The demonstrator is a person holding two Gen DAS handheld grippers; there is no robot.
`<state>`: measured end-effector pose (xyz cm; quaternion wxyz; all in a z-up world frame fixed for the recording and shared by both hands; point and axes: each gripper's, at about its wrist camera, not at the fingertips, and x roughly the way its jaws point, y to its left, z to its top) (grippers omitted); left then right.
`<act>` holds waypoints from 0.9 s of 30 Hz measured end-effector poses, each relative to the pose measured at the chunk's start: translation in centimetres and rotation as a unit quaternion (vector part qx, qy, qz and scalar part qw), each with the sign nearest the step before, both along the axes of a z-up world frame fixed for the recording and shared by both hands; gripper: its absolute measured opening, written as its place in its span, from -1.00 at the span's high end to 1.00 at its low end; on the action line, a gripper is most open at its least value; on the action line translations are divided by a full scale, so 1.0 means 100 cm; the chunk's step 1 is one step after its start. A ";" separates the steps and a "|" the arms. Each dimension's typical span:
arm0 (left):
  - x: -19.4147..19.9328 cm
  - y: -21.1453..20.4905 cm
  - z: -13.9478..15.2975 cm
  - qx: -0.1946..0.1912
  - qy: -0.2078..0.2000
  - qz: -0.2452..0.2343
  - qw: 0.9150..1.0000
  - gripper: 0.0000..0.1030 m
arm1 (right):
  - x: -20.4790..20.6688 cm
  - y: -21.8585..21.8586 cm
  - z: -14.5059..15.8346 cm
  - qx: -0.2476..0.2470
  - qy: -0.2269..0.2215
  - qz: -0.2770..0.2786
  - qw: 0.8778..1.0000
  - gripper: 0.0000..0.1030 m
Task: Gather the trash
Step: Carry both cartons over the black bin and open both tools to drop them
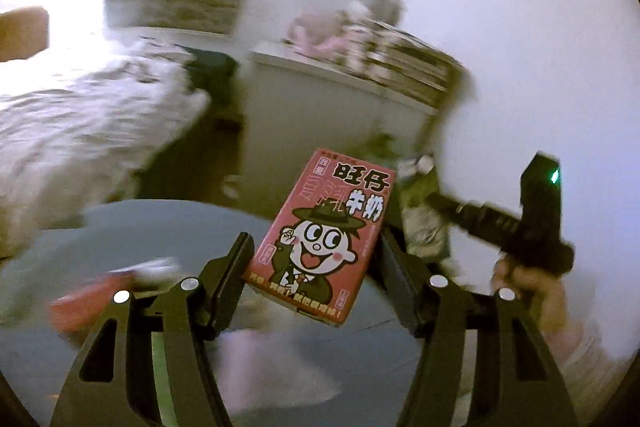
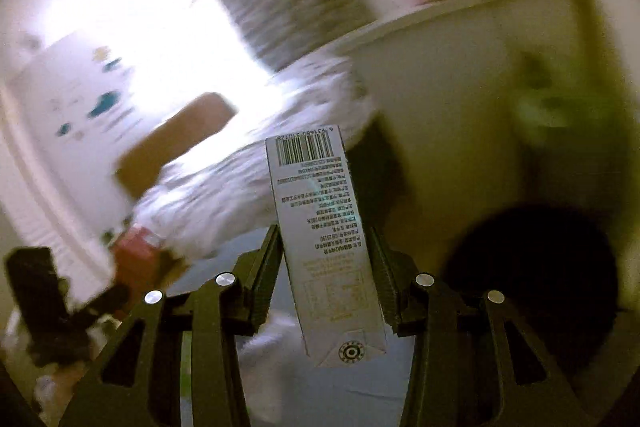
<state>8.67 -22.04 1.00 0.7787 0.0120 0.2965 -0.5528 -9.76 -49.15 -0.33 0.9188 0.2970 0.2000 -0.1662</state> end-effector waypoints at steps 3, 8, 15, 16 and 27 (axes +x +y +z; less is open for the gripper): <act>-0.025 -0.060 -0.011 0.011 0.020 -0.036 0.999 -0.20 | -0.040 -0.031 -0.019 0.017 0.007 -0.055 0.998 0.15; -0.056 -0.137 -0.041 0.050 0.033 -0.076 0.995 -0.20 | -0.071 -0.064 -0.059 0.047 0.029 -0.113 0.992 0.15; -0.069 -0.200 -0.077 0.109 0.046 -0.094 0.989 -0.20 | -0.077 -0.089 -0.110 0.089 0.047 -0.140 0.985 0.15; -0.070 -0.206 -0.083 0.118 0.050 -0.095 0.987 -0.20 | -0.077 -0.091 -0.115 0.093 0.048 -0.141 0.984 0.15; -0.074 -0.227 -0.124 0.170 0.073 -0.098 0.978 -0.20 | -0.071 -0.109 -0.128 0.112 0.058 -0.137 0.982 0.15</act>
